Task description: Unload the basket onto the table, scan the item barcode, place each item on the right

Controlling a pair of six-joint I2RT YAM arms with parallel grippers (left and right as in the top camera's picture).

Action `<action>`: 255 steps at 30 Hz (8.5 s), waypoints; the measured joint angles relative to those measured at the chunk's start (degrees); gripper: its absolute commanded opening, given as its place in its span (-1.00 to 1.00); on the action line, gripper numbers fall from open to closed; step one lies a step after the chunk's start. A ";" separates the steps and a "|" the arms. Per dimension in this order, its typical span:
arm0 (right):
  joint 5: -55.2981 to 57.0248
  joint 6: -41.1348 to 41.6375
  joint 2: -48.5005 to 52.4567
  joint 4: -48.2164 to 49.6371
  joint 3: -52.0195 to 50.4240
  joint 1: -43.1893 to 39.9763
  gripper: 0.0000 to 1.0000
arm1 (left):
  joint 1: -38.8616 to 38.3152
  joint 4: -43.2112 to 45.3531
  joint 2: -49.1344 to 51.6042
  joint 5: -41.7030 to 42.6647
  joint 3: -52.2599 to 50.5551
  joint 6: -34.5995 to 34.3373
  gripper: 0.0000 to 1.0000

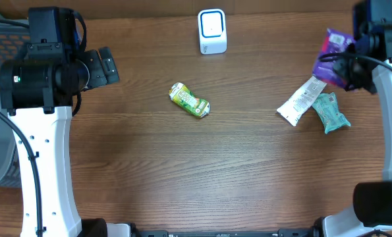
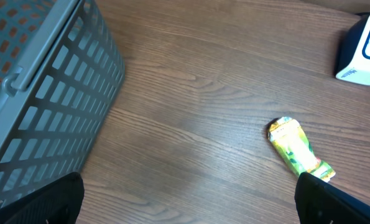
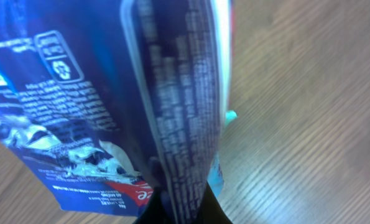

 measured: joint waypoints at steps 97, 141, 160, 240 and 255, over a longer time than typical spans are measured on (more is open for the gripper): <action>-59.30 -18.71 36.02 39.17 -2.71 27.89 -0.22 | 0.00 0.04 0.00 0.02 0.00 0.00 0.99; 25.53 -3.13 27.65 18.69 -7.78 55.56 -0.73 | 0.00 0.07 0.00 0.02 0.00 0.00 0.99; 4.90 -15.80 24.92 26.34 -7.76 56.41 -0.13 | 0.00 0.04 0.00 0.02 0.00 0.00 0.98; -32.87 3.06 21.66 43.76 -12.44 30.77 0.89 | 0.00 0.04 0.00 0.02 0.00 0.00 0.99; -28.72 27.17 26.80 50.36 -12.37 38.84 0.29 | 0.00 0.07 0.00 0.02 0.00 -0.02 0.99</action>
